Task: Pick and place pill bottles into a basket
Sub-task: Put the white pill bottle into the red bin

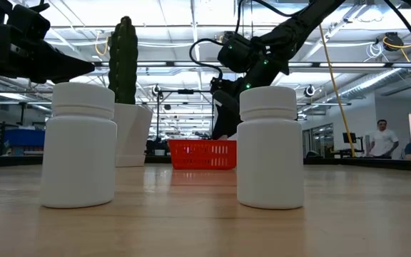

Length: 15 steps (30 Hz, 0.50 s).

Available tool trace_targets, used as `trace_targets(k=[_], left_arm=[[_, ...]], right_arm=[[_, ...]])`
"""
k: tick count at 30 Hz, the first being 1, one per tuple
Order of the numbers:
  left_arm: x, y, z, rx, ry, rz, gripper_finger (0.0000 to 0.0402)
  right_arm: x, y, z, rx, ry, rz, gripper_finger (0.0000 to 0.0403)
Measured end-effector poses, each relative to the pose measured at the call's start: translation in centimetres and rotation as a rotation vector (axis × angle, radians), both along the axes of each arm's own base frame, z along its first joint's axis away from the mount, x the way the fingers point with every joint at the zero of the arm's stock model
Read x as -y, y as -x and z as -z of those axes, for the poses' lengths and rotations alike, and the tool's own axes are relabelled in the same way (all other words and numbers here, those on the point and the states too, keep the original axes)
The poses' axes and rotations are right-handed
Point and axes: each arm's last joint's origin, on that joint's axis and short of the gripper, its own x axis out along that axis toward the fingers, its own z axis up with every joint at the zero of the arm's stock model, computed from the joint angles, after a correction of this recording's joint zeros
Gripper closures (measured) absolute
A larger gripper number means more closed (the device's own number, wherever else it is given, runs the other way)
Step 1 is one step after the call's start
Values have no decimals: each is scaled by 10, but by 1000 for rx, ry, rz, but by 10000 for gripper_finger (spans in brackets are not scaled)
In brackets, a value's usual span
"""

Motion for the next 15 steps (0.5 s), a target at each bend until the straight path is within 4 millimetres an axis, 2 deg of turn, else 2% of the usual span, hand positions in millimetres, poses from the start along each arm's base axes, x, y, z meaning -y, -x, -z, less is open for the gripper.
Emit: trace_targets(k=[10, 12, 15], left_arm=[[0, 0, 0, 1, 0, 0, 366], [0, 0, 0, -1, 0, 0, 366], [0, 0, 0, 0, 0, 0, 366]], right_arm=[[-11, -1, -15, 28, 57, -69, 173], [-16, -1, -21, 46, 65, -89, 171], [-35, -3, -32, 69, 91, -172, 170]])
